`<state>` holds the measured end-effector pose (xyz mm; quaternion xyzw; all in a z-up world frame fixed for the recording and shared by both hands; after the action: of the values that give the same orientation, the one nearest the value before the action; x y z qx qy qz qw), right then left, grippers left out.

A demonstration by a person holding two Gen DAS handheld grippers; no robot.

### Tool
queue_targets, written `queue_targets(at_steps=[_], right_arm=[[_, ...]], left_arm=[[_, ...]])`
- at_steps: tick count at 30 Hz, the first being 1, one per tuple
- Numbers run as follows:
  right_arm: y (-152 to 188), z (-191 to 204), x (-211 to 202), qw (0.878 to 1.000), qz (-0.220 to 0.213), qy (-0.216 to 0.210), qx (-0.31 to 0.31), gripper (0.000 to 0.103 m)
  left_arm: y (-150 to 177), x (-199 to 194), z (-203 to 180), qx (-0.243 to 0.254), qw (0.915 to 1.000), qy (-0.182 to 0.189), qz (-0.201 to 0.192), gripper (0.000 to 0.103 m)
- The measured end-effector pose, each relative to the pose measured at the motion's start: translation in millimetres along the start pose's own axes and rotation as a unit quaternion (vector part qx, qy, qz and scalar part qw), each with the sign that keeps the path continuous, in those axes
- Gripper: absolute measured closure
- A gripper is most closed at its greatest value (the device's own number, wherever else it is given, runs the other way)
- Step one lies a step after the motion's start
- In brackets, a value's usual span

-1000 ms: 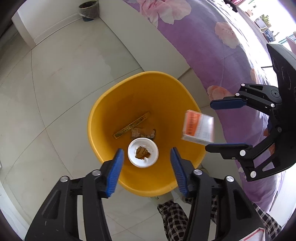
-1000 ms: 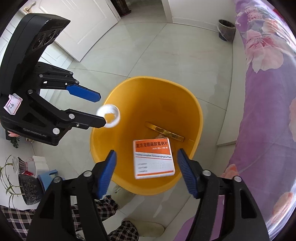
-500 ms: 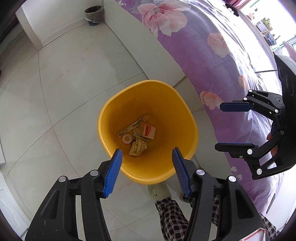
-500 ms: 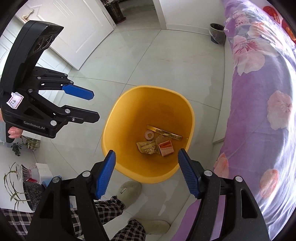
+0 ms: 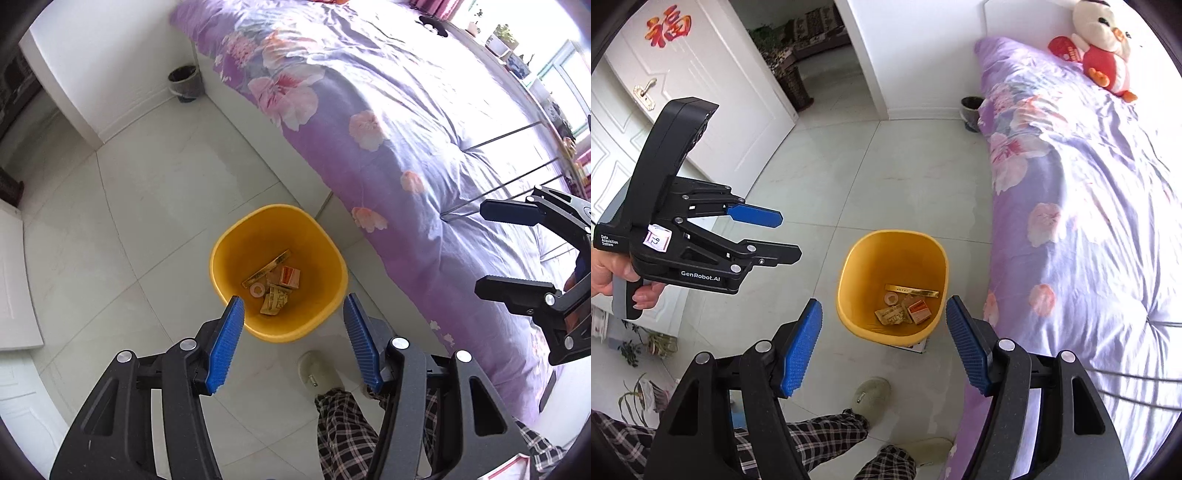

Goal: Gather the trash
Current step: 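Move both tools back over the table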

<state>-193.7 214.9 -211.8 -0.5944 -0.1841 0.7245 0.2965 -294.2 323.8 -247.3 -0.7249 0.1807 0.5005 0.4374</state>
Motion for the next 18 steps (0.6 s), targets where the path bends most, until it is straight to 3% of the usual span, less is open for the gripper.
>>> queue_targets(at_steps=[5,9,13,18], right_arm=[[12.9,-2.2,-73.8,0.997,-0.039,0.057,0.042,0.033],[30.4,-7.3,-125.8,0.987,-0.072,0.114,0.083,0.033],[57.1,-17.0,-167.7,0.97,-0.101,0.173,0.14,0.033],[91.2,-33.8,-214.6,0.939,-0.129,0.248,0.199,0.033]], left_arm=[[-22.1,-35.1,-35.1,0.041,0.9986,0.017,-0.03,0.047],[-40.4,-58.4,-66.5,0.073,0.995,0.029,-0.062,0.047],[-52.8,-76.3,-105.4,0.109,0.9891,0.049,-0.086,0.047],[-56.0,-89.9,-163.7,0.176,0.9752,0.088,-0.101,0.046]])
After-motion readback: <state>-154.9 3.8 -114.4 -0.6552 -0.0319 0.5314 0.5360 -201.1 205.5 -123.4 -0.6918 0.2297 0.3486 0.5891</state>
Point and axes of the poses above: each gripper's, at about its wrist camera, not at the fingertips, and x roughly the way its jaws point, z to its left, y to its underside, the point moved 3 cm from there along x, roughly the way its jaws point, and after that the axes turned 12 degrees about -z, right-handed, at the moved point
